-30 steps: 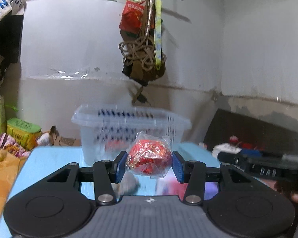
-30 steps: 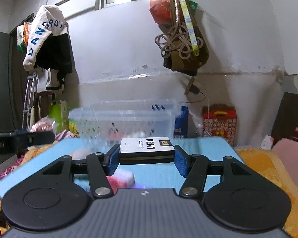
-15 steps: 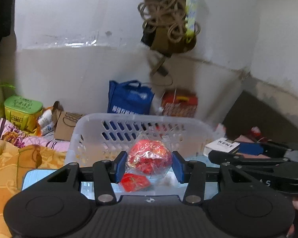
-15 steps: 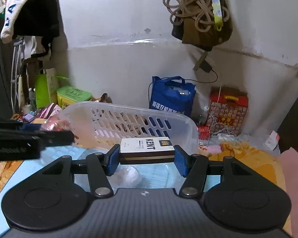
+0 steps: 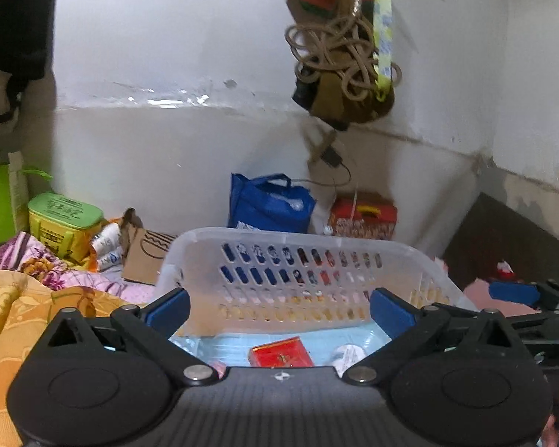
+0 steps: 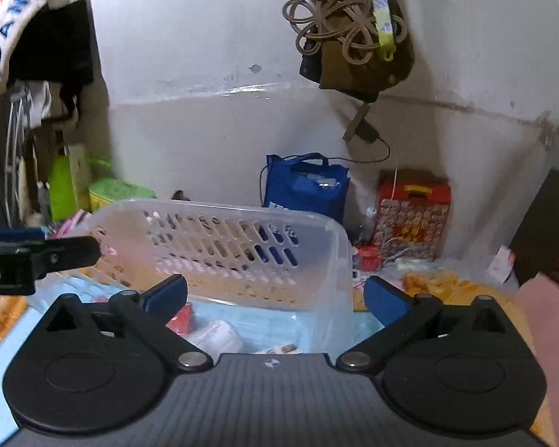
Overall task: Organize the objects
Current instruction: 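Carry the Kent pack and red mesh bag into the basket and release both, then grasp the purple box with the right gripper while the left grasps the strawberry milk bottle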
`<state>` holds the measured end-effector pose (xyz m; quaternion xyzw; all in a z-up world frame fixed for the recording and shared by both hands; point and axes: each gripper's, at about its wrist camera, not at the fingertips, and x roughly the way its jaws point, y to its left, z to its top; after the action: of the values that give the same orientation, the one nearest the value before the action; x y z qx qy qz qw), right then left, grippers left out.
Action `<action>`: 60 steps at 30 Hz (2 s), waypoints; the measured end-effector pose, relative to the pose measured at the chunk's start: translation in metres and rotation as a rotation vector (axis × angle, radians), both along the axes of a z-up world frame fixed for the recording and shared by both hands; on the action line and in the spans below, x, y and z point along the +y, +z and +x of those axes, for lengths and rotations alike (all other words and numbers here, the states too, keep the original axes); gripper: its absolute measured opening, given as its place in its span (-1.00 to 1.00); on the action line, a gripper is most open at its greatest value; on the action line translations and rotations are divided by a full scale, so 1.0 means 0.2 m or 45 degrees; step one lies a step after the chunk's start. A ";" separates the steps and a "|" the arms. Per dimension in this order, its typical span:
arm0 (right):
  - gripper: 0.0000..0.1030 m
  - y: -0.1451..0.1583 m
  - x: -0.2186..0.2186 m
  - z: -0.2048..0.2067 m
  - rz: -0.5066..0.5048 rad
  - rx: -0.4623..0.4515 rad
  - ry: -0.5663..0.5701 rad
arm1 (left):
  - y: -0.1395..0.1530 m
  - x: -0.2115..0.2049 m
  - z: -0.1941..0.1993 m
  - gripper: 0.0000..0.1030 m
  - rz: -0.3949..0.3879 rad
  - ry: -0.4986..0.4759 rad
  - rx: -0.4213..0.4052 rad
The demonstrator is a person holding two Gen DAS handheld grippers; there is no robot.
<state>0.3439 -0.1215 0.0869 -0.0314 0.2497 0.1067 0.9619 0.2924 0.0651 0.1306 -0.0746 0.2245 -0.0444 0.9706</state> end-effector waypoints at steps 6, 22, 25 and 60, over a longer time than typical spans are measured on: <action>1.00 0.00 -0.06 -0.18 0.058 -0.009 0.010 | -0.02 -0.03 -0.23 1.00 -0.005 -0.041 -0.044; 1.00 -0.54 -0.26 -0.91 0.265 -0.080 -0.057 | -0.59 -0.24 -0.90 1.00 -0.081 -0.170 0.003; 1.00 -0.56 -0.27 -0.93 0.243 -0.102 -0.060 | -0.62 -0.29 -0.89 1.00 -0.050 -0.172 0.006; 0.25 -0.65 -0.15 -0.90 0.097 -0.203 0.003 | -0.76 -0.25 -0.88 0.72 0.124 -0.072 -0.107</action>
<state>0.1631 -0.1525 -0.0437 -0.0034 0.1678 0.1146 0.9791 0.1155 0.0143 -0.0204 -0.0191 0.1874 -0.0640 0.9800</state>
